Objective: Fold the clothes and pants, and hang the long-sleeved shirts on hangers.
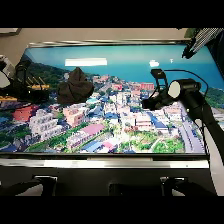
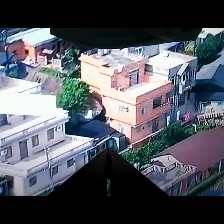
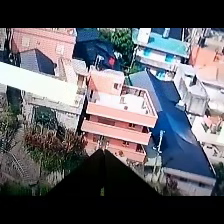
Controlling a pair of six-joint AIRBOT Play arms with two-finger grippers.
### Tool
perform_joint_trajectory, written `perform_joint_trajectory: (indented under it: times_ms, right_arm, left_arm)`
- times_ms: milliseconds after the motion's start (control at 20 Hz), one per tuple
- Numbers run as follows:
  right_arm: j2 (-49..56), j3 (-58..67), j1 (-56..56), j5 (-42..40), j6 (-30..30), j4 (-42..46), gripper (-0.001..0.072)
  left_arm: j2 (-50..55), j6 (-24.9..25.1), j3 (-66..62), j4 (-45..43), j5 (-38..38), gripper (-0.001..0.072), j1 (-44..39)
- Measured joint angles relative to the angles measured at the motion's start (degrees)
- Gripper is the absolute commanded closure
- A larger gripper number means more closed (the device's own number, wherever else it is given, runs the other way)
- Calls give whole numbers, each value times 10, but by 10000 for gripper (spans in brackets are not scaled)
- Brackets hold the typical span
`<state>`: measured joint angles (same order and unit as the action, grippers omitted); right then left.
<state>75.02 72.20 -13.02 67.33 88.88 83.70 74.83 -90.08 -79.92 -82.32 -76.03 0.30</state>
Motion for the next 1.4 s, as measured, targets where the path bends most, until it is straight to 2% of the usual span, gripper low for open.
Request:
perform_joint_trajectory:
  times_ms: [1250,1300,1350,1400]
  right_arm:
    - [0,0,0,0,0,0,679]
    - [0,0,0,0,0,0,679]
    - [0,0,0,0,0,0,679]
    - [0,0,0,0,0,0,679]
  left_arm:
    - [0,0,0,0,0,688,0]
    - [0,0,0,0,0,578,0]
    - [1,1,0,0,1,170,0]
    - [2,0,0,0,2,-13,0]
